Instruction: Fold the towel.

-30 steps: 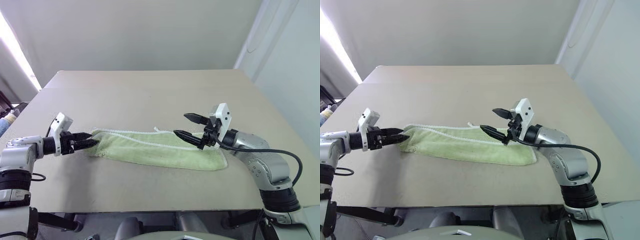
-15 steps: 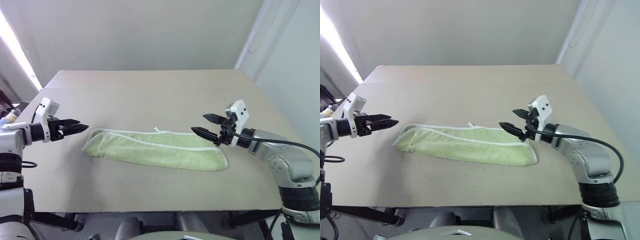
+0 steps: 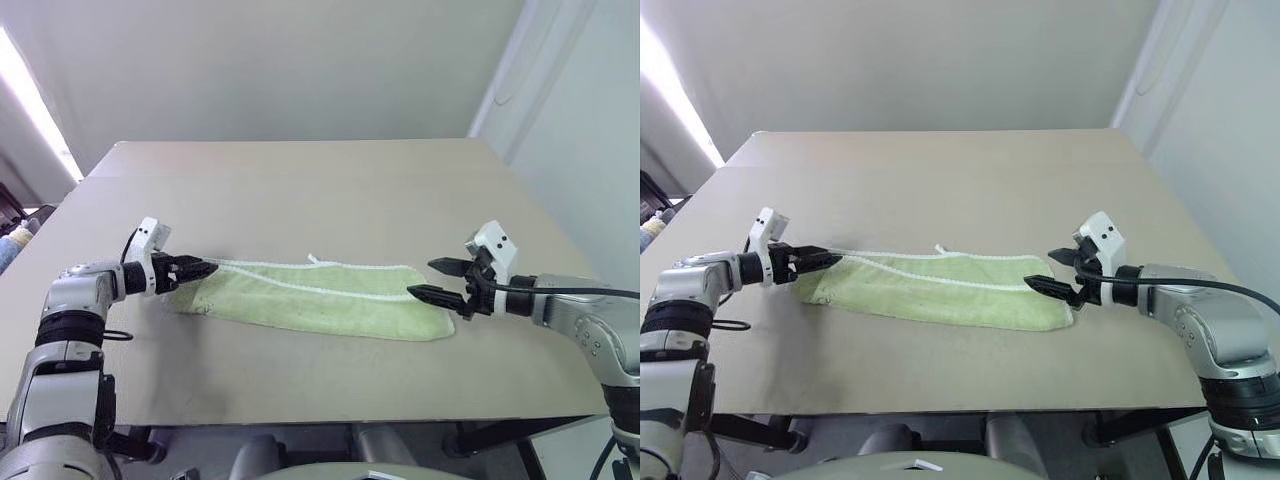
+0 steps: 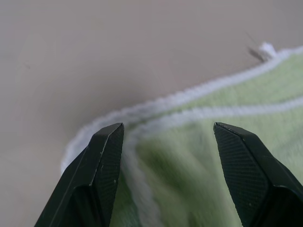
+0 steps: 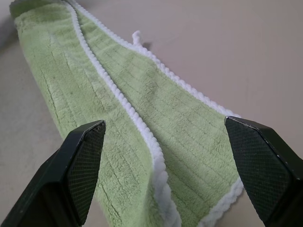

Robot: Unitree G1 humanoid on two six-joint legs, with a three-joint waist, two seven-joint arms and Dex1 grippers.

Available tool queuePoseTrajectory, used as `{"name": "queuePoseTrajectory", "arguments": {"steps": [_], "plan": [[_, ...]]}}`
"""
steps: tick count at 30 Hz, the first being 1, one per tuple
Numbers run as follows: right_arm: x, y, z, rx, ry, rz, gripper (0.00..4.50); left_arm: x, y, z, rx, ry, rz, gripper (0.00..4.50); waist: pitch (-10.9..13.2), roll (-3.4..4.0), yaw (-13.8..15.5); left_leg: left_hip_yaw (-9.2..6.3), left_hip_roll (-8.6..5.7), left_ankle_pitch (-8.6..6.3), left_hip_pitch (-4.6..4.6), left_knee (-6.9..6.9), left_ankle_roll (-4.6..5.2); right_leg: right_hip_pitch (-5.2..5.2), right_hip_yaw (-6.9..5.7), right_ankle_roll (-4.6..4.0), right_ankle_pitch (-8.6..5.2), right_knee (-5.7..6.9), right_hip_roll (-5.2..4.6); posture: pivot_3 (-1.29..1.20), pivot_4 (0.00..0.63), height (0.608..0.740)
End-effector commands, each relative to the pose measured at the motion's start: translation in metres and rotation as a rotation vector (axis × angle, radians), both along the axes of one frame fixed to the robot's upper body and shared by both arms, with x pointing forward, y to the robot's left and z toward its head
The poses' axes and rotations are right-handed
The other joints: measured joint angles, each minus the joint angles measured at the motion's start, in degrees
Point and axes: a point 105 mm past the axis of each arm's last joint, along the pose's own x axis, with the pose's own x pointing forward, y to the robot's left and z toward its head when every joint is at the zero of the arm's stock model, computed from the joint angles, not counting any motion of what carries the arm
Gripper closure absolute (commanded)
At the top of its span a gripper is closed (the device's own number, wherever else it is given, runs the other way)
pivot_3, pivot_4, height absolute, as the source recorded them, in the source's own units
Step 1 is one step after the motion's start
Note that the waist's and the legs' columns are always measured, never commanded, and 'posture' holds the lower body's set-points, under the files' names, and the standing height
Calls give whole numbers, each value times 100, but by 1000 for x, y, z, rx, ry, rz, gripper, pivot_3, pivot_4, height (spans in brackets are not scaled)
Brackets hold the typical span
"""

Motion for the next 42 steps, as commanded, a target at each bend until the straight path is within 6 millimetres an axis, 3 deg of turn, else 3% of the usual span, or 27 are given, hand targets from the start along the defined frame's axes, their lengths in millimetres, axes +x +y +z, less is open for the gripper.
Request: {"name": "queuePoseTrajectory", "arguments": {"steps": [1, 14, 17, 24, 36, 42], "plan": [[1, 3, 8, -17, -43, 9, 298, 5, 0, 2, 25, -10, 2, 1304, 0, 0, -11, 1, 0, 0, -1, 0, 0, 0, 0, 0, 0, -2, 0, 0, 0, 712], [0, -2, -3, -58, -41, -14, 298, -8, 4, -6, 185, -16, -143, 1304, 0, 0, -8, 1, 1, 0, -1, -2, 0, -2, 1, -1, 0, -2, 0, 0, 0, 712], [1, -1, -5, -61, -48, -17, 251, -7, 4, -7, 197, -33, -151, 1902, 0, -1, -1, 2, 1, 0, -3, -2, 0, -2, 1, -1, 0, -4, -1, 0, 0, 712], [3, -3, -8, -68, -55, -25, 251, -6, 1, 3, 184, -69, -183, 4340, 0, -1, 0, 2, 1, 0, -3, -1, 0, -2, 1, 0, 0, -4, -1, 0, 0, 712], [-3, -7, -12, -63, -18, -32, 251, 2, 13, 34, 119, -142, -128, 4340, 0, -1, -4, 2, 1, 0, -3, -1, 0, -2, 0, 0, -1, -4, -1, 0, 0, 712], [-8, -8, -20, -61, 39, -35, 251, -1, 15, 32, 134, -137, -140, 4340, 1, -1, -5, 1, 1, 0, -3, -2, 0, -2, 0, 0, -1, -3, -1, 0, 0, 712]]}}
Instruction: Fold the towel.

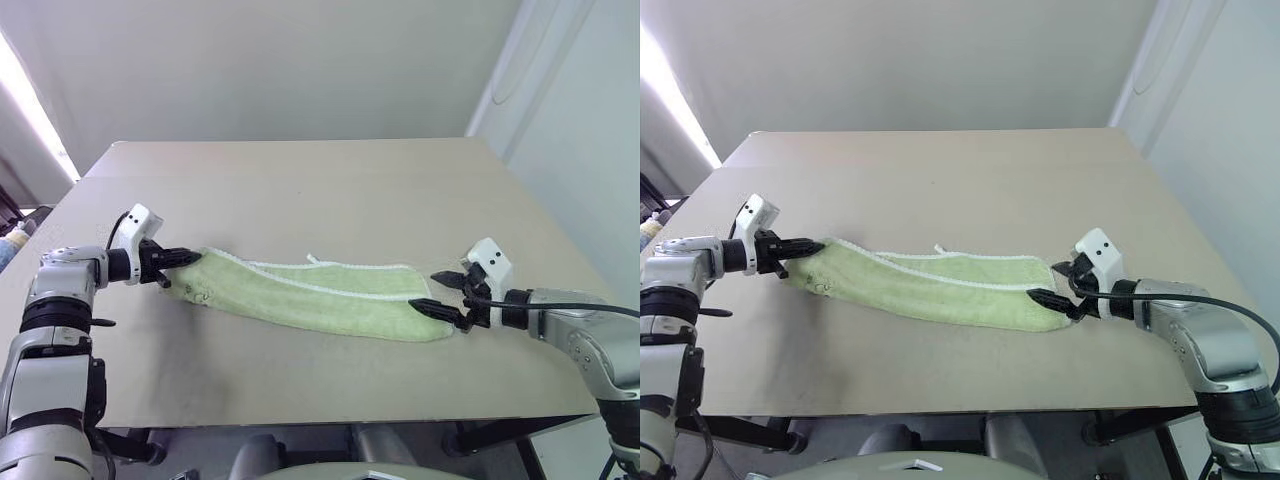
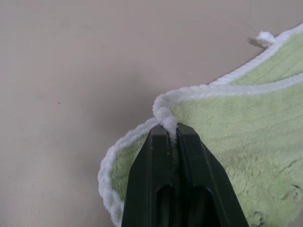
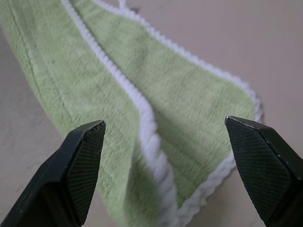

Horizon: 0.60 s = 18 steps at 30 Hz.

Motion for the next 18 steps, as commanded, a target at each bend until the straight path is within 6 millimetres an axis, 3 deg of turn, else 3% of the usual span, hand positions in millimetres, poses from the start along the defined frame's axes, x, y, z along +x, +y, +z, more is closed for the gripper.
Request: {"name": "queuePoseTrajectory", "arguments": {"steps": [1, 6, 9, 18], "plan": [[3, 0, 6, -10, -27, -3, 251, 3, 2, 11, 5, -49, 4, 4340, 0, 0, 1, 0, 0, 0, 0, 0, 0, 0, 0, 0, 0, 0, 0, 0, 0, 712], [6, -2, 2, -11, -25, -15, 251, 4, -2, 8, -4, -52, -1, 4340, 0, 0, 2, 0, 0, 0, 0, 0, 0, 0, 0, 0, 0, 0, 0, 0, 0, 712], [4, 0, 4, -7, -33, 6, 788, 3, -2, 6, 0, -49, -3, 4386, 0, 0, -1, 1, 0, 0, 0, 0, 0, 0, 0, 0, 0, 0, 0, 0, 0, 712], [-9, 10, 5, -9, -25, 110, 4046, 4, -1, 8, -3, -58, 12, 4386, 0, -1, 4, 0, 0, 0, 0, 1, 0, 0, 0, 1, 0, 0, -1, 0, 0, 712]]}}
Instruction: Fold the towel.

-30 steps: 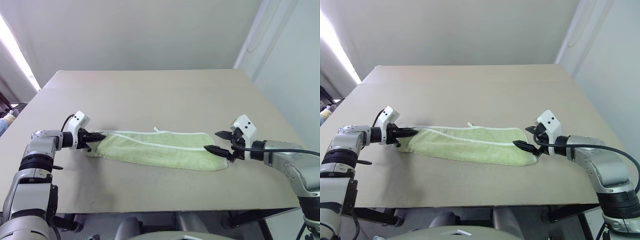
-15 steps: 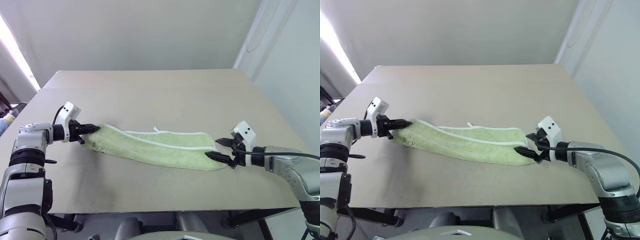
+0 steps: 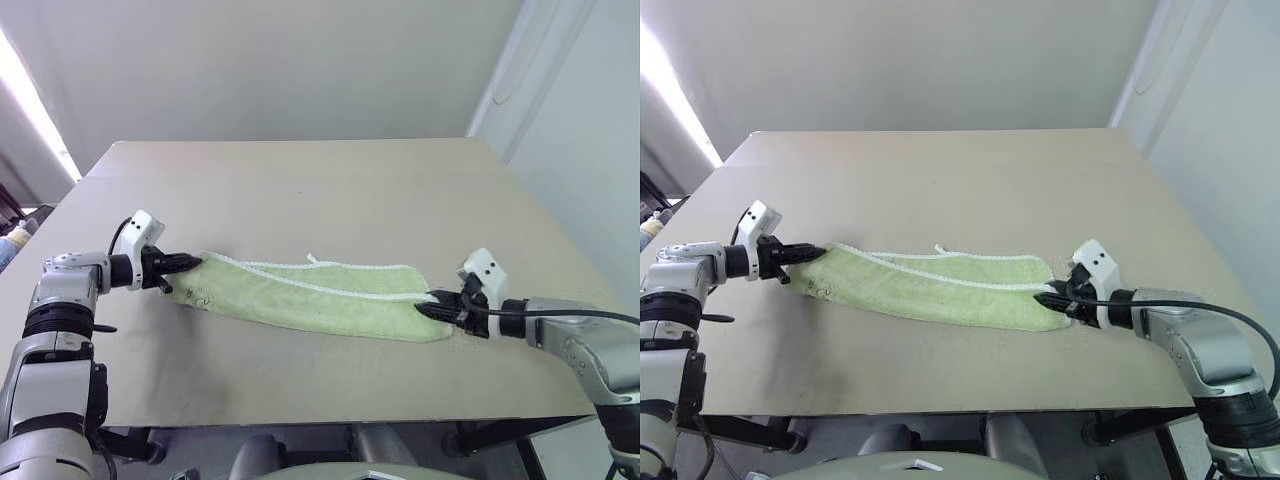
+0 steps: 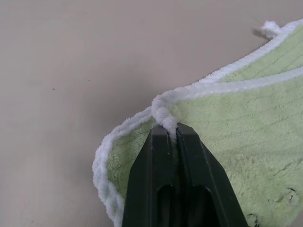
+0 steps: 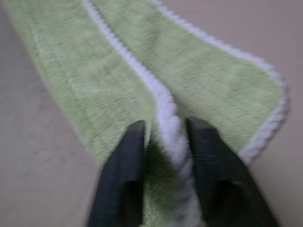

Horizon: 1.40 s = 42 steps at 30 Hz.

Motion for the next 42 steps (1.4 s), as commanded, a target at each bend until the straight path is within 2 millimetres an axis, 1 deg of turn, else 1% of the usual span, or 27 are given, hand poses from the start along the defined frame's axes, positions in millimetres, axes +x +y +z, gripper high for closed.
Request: {"name": "queuePoseTrajectory", "arguments": {"steps": [1, 2, 5, 7, 11, 15, 16, 18, 20, 23, 25, 27, 29, 31, 32, 36, 39, 42], "plan": [[-2, 6, 17, -15, -65, 68, 4400, 7, 0, 18, -8, -75, 4, 4386, 0, 0, 1, 0, 0, 0, 0, 0, 0, 0, 0, 0, 0, 0, 0, 0, 0, 712], [-1, 6, 21, -11, -77, 66, 4461, 9, 0, 19, -8, -81, 10, 4386, 0, 0, 1, 0, 0, 0, 0, 0, 0, 0, 0, 0, 0, 0, 0, 0, 0, 712], [11, 6, 37, 28, -148, 29, 4461, 15, 0, 23, -15, -114, 40, 4386, 0, 0, -7, 0, 0, 0, 1, 0, 0, 0, 0, 0, 0, 1, 0, 0, 0, 712], [24, 4, 51, 39, -224, -4, 4461, 29, 2, 34, -9, -199, 115, 4386, 0, 0, 2, -1, 0, 0, 2, 1, 0, 0, 0, 1, 0, 2, 1, 0, 0, 712], [70, -5, 85, 66, -414, -170, 4461, 61, 6, 70, -42, -372, 300, 4386, 9, -16, 5, -2, 0, 0, 4, 6, 0, 2, -1, 2, 8, 4, 1, 0, 0, 712], [103, -9, 100, 43, -517, -267, 4461, 79, 0, 97, -27, -483, 359, 4386, 8, -15, 0, -2, 0, 0, 0, 2, -1, 1, -2, 7, 14, -1, 2, 0, 0, 712], [114, -11, 107, 38, -562, -302, 4461, 85, -2, 111, -15, -532, 385, 4386, 8, -15, 2, 0, -1, 0, -4, -6, -1, -1, -1, 20, 23, -5, 0, 0, 0, 712], [133, -17, 122, 43, -630, -374, 4461, 93, -3, 135, 5, -618, 445, 4386, 11, -14, -10, 2, -2, 0, -8, -7, 0, -4, 0, 17, 28, -5, -1, 0, 0, 712], [149, -24, 137, 44, -690, -433, 4461, 98, 0, 156, 2, -679, 520, 4386, 13, -14, -9, 3, -4, 0, -21, -8, 0, -14, 2, 18, 30, -5, -2, 0, 0, 712], [159, -27, 149, 38, -727, -432, 4461, 101, 4, 174, 30, -741, 571, 4386, 13, -12, -12, 3, -4, 0, -26, -14, 0, -22, 2, 18, 30, -5, -2, 0, 0, 712], [161, -25, 156, 58, -741, -408, 4461, 100, 4, 180, 40, -762, 561, 4386, 13, -12, -16, 2, -4, 0, -22, -25, 0, -22, 2, 18, 29, -5, -1, 0, 0, 712], [159, -22, 158, 69, -743, -372, 4461, 99, 5, 184, 45, -781, 554, 4386, 13, -11, -19, 2, -4, 0, -19, -31, 0, -22, 2, 18, 29, -5, 0, 0, 0, 712], [154, -17, 155, 87, -722, -322, 4461, 97, 6, 183, 59, -786, 534, 4386, 14, -10, -20, 2, -4, 0, -20, -30, 0, -22, 2, 18, 29, -3, 0, 0, 0, 712], [141, -11, 149, 109, -698, -254, 4461, 93, 7, 175, 60, -768, 480, 4386, 14, -10, -20, 2, -4, 0, -21, -30, 0, -22, 2, 18, 29, -4, 0, 0, 0, 712], [134, -8, 145, 128, -674, -227, 4461, 89, 8, 169, 63, -756, 441, 4386, 13, -10, -20, 1, -4, 0, -21, -30, 0, -22, 2, 18, 28, -4, 0, 0, 0, 712], [92, 8, 125, 182, -531, -57, 4461, 72, 14, 139, 79, -675, 293, 4386, 13, -8, -23, 1, -3, 0, -18, -31, 0, -21, 2, 15, 23, 1, 0, 0, 0, 712], [65, 13, 108, 185, -427, 19, 4461, 55, 22, 109, 97, -610, 217, 4386, 14, -8, -20, 1, -3, 0, -18, -24, 0, -20, 1, 14, 23, 5, 0, 0, 0, 712], [48, 14, 94, 164, -362, 52, 4461, 32, 29, 76, 97, -503, 128, 4386, 13, -8, -22, 4, -1, 0, -11, -14, 0, -14, 1, -5, 12, 5, 0, 0, 0, 712]]}}
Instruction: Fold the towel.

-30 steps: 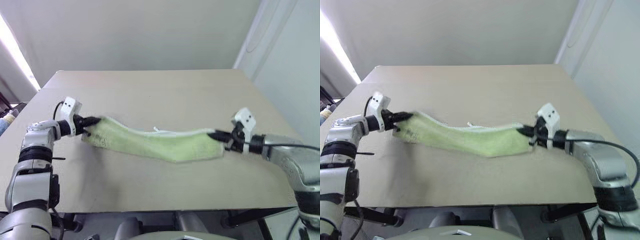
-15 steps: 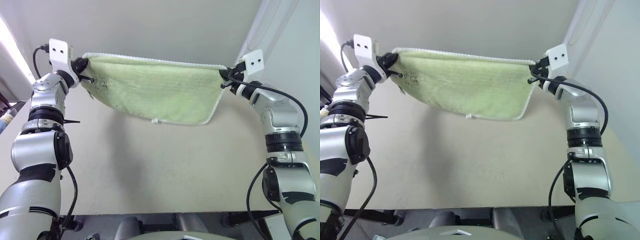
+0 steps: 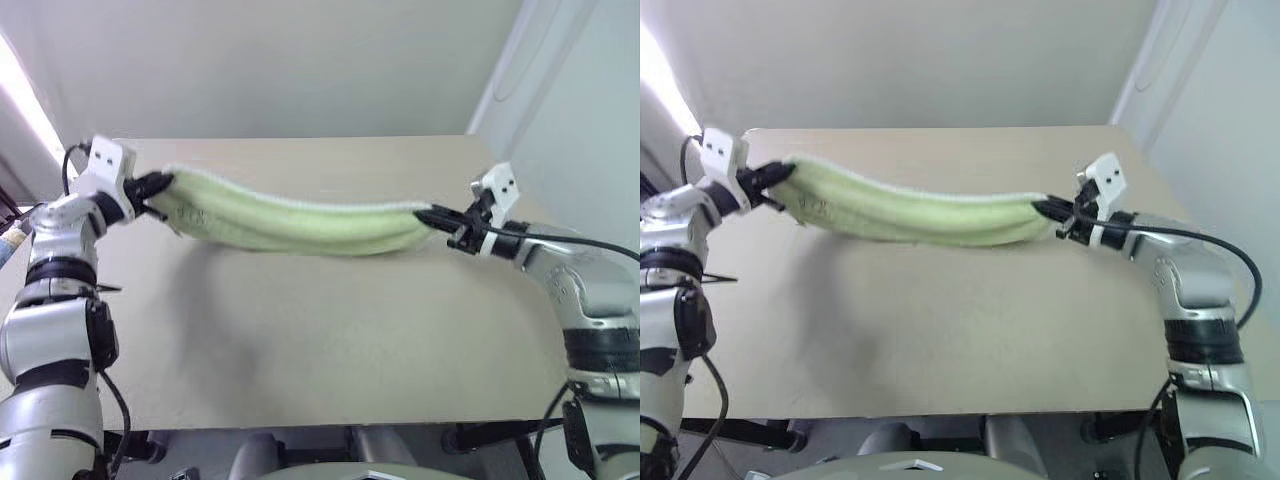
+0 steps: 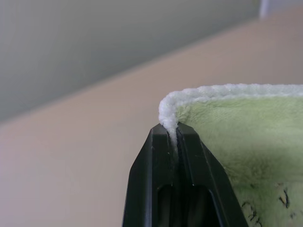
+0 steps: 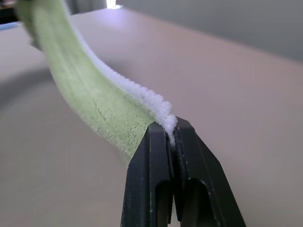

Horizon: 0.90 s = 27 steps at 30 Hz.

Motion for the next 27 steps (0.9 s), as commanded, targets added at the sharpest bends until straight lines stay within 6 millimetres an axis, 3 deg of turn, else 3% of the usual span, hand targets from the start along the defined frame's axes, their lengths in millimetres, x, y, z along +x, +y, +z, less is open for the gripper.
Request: {"name": "queuePoseTrajectory", "arguments": {"steps": [1, 5, 14, 22, 27], "plan": [[-16, 2, 11, -6, -15, 43, 4461, -21, 9, 1, 10, -2, -86, 4386, 0, -1, -8, 1, 0, 0, 6, 2, 0, 4, 0, -2, -1, 0, 0, 0, 0, 712], [-26, 4, 1, -27, 39, 56, 4461, -57, 17, -28, -13, 88, -167, 4386, 0, -1, 7, 4, 5, 0, 11, 13, -1, 6, 2, -3, -3, 2, 1, 0, 0, 712], [-52, 4, -17, -65, 145, 102, 4461, -115, 19, -51, -29, 209, -252, 4386, 0, -2, 27, 5, 22, 0, 9, 13, -1, 8, -3, -6, -6, -3, -1, 0, 0, 712], [-86, 5, -22, -55, 212, 173, 4461, -131, 23, -56, -14, 262, -276, 4386, 1, 0, 12, 5, 29, -1, 15, 13, -3, 7, -7, -6, -8, -4, 0, 0, 0, 712], [-77, 6, -26, -61, 204, 153, 4461, -124, 24, -54, -46, 241, -249, 4386, 1, -1, -2, 12, 43, -2, 15, 12, -4, 5, -9, -6, -8, -9, -2, 0, 0, 712]]}}
